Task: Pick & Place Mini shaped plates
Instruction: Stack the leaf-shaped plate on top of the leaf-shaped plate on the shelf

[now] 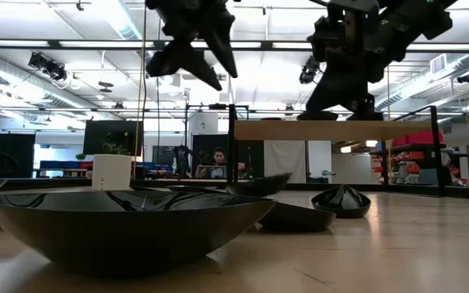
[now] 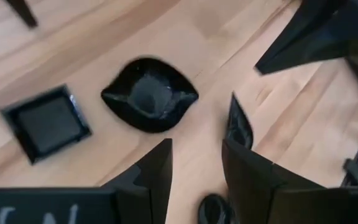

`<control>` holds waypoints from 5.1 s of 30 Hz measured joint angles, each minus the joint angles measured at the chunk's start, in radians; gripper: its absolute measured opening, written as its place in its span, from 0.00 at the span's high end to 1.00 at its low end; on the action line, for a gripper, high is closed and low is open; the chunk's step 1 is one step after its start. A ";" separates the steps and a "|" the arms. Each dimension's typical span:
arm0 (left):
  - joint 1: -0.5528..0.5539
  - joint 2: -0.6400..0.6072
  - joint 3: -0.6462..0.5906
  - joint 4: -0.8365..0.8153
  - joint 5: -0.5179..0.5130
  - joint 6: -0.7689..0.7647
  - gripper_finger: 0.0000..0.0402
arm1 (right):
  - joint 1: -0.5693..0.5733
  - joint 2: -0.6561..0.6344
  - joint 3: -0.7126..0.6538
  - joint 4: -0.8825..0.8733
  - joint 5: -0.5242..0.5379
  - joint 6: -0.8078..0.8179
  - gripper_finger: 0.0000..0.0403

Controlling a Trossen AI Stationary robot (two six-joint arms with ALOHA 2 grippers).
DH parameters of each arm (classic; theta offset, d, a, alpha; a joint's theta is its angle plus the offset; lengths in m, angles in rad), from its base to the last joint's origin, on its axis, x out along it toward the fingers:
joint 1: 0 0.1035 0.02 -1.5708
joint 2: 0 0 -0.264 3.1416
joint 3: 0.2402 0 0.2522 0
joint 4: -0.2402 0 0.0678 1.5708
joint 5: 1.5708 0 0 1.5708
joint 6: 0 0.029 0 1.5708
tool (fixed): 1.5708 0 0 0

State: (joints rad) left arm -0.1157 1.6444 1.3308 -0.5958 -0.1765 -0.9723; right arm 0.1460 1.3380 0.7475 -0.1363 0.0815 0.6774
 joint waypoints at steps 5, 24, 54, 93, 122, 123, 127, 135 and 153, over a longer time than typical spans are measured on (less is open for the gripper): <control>-0.034 0.000 -0.028 -0.030 0.006 -0.101 0.64 | -0.044 0.000 0.000 -0.003 -0.043 0.049 0.91; -0.316 -0.168 -0.310 -0.133 0.035 -0.494 0.64 | -0.153 0.296 0.110 -0.056 -0.104 0.056 0.47; -0.209 -0.457 -0.376 -0.110 -0.027 0.168 0.64 | -0.086 0.415 0.222 -0.064 -0.220 0.494 0.63; -0.088 -0.506 -0.376 -0.148 -0.010 0.390 0.64 | -0.123 0.493 0.221 0.023 0.012 0.405 0.87; -0.077 -0.506 -0.376 -0.112 -0.045 0.424 0.64 | 0.082 -0.093 0.221 -0.273 1.045 1.094 1.00; -0.073 -0.506 -0.376 -0.110 -0.048 0.430 0.64 | 0.050 -0.102 0.221 -0.305 1.066 1.118 1.00; -0.057 -0.506 -0.376 -0.107 -0.047 0.442 0.64 | -0.106 -0.109 0.221 -0.356 1.029 1.097 1.00; -0.053 -0.506 -0.376 -0.108 -0.042 0.442 0.64 | -0.288 -0.098 0.221 -0.477 0.876 1.188 1.00; -0.010 -0.506 -0.376 -0.083 -0.047 0.446 0.64 | -0.305 -0.003 0.221 -0.543 0.774 1.429 0.97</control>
State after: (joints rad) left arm -0.1253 1.1385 0.9550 -0.6792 -0.2239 -0.5260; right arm -0.1589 1.3350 0.9688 -0.6797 0.8554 2.1063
